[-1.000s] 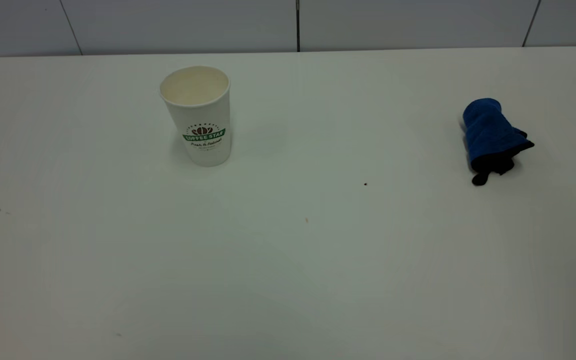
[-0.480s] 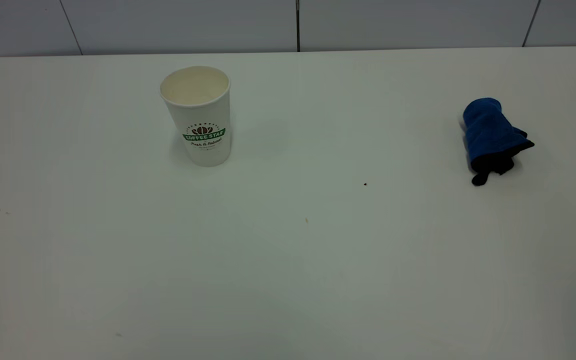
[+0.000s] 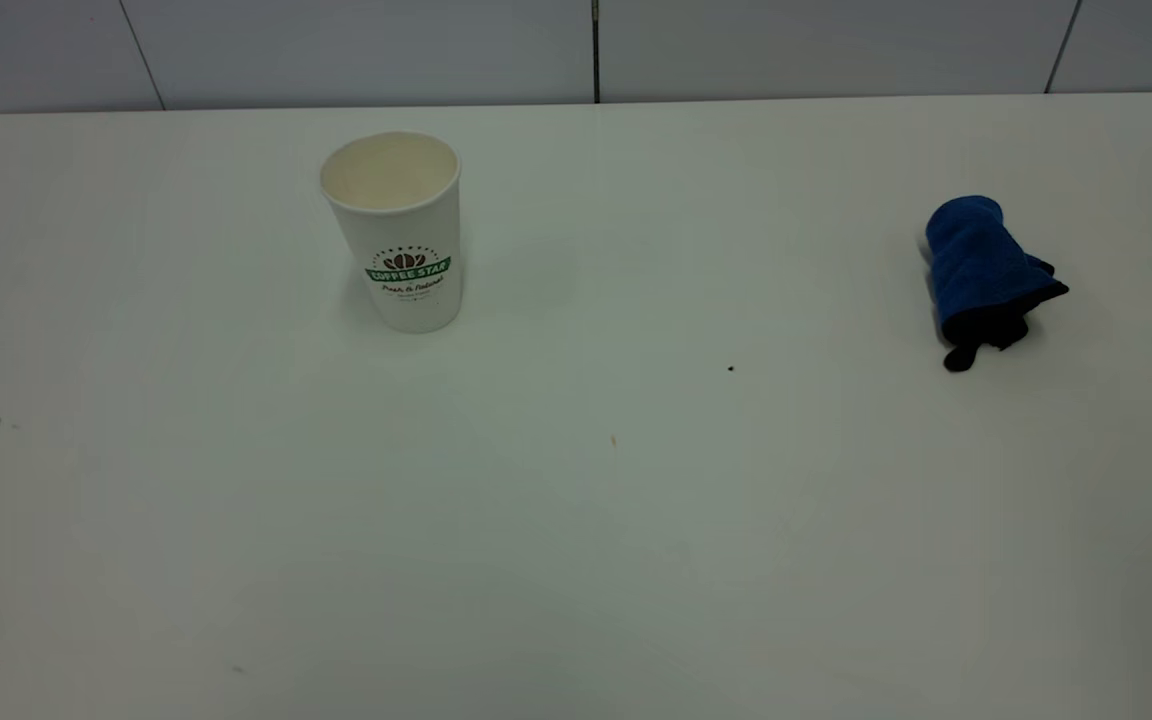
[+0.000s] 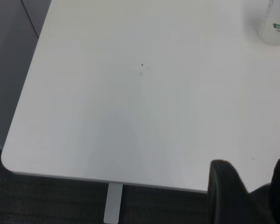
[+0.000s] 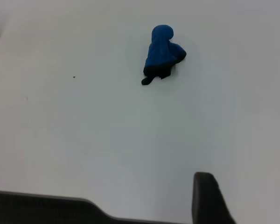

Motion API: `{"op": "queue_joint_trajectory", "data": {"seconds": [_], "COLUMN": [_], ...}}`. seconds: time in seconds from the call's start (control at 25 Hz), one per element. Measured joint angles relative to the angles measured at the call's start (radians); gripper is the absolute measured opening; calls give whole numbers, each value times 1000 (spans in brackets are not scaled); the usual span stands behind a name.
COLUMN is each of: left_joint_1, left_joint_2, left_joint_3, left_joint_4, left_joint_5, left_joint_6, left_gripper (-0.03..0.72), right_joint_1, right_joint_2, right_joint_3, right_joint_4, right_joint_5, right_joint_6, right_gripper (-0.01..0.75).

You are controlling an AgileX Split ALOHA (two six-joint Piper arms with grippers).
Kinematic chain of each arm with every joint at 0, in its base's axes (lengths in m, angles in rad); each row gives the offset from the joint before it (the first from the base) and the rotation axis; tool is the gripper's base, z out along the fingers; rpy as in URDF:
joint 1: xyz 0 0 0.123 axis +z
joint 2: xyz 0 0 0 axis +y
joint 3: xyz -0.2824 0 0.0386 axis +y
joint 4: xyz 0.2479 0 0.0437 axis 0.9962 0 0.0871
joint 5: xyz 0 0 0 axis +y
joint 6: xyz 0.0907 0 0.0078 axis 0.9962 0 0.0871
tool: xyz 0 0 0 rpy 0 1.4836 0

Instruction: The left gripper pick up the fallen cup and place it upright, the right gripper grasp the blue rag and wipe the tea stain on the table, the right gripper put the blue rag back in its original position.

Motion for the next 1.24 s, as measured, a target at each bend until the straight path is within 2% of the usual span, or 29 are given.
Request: {"op": "queue_joint_trajectory", "data": {"seconds": [0.64, 1.24], "left_joint_1": [0, 0], "left_joint_2": [0, 0], "left_joint_3": [0, 0], "left_joint_4": [0, 0], "left_joint_5": [0, 0], "left_joint_6": [0, 0], "left_gripper": [265, 265], "right_joint_1": [26, 26], "right_joint_2": [-22, -22], "right_joint_3": [0, 0], "right_joint_4": [-19, -20], "right_joint_5": [0, 0], "right_joint_6": [20, 23], "right_gripper": [240, 236]}}
